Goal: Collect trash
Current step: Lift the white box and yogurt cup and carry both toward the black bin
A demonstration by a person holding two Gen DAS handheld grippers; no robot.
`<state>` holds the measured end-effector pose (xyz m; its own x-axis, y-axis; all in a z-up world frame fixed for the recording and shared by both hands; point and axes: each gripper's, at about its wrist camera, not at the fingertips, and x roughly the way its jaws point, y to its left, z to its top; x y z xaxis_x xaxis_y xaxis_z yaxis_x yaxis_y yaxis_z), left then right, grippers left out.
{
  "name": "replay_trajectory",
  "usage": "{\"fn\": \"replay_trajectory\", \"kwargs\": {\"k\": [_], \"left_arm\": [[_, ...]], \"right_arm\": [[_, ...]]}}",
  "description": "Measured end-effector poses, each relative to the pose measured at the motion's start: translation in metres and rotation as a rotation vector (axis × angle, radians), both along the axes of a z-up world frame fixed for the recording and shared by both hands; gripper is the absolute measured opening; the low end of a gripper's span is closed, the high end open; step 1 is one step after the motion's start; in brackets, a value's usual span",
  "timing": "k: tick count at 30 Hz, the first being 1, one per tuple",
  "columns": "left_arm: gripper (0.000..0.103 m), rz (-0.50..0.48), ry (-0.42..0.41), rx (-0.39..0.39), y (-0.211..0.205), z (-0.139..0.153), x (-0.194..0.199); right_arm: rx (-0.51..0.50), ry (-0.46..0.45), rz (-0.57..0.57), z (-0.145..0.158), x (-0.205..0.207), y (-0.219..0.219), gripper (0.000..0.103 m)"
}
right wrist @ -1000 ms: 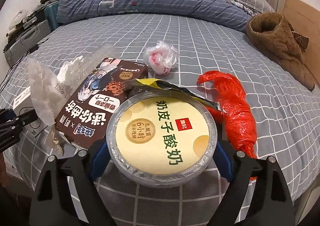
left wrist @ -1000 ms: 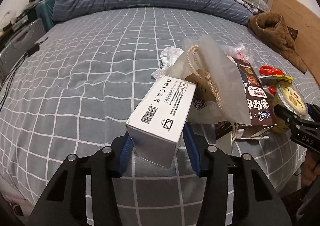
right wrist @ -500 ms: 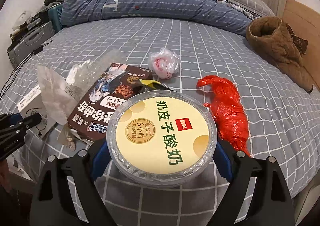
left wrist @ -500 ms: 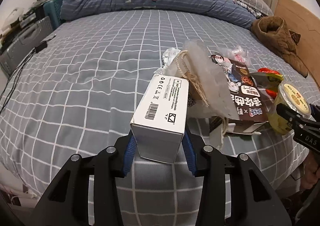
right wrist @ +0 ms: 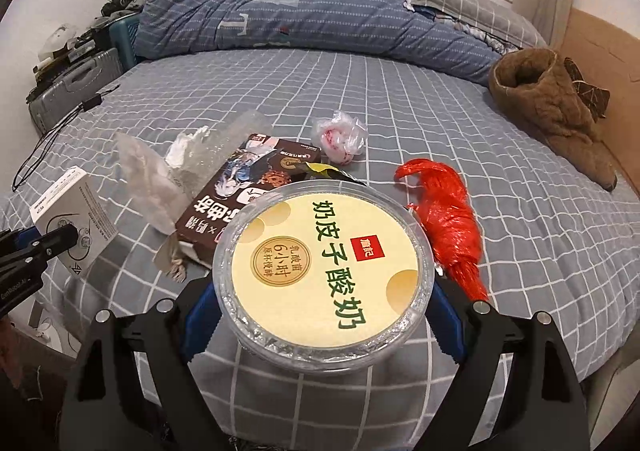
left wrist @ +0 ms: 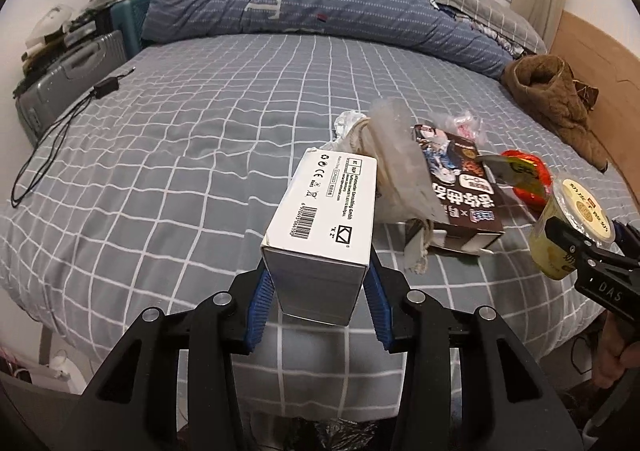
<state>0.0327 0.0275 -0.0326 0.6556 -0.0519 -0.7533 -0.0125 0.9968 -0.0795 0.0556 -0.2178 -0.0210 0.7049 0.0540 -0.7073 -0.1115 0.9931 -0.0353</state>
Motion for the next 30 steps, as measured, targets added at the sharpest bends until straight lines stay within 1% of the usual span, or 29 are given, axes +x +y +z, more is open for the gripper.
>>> {"fn": "replay_trajectory", "kwargs": {"k": [9,12,14,19,30], "left_arm": [[0.042,-0.002,-0.024,-0.008,-0.016,0.019,-0.028],[0.042,-0.022,-0.039,0.007,-0.025,0.027,-0.04],[0.042,-0.029,-0.045,0.001,-0.028,0.031,-0.049],[0.042,-0.03,-0.04,-0.013,-0.03,0.037,-0.066],[0.042,-0.03,-0.038,-0.009,-0.037,0.045,-0.102]], "right_arm": [[0.026,-0.032,-0.013,0.023,-0.03,0.001,0.083],[0.042,-0.055,-0.01,0.034,-0.042,-0.001,0.083],[0.048,-0.055,-0.011,0.038,-0.052,-0.002,0.083],[0.052,-0.057,-0.015,0.043,-0.074,-0.003,0.083],[0.05,-0.076,-0.001,0.059,-0.124,0.005,0.083]]}}
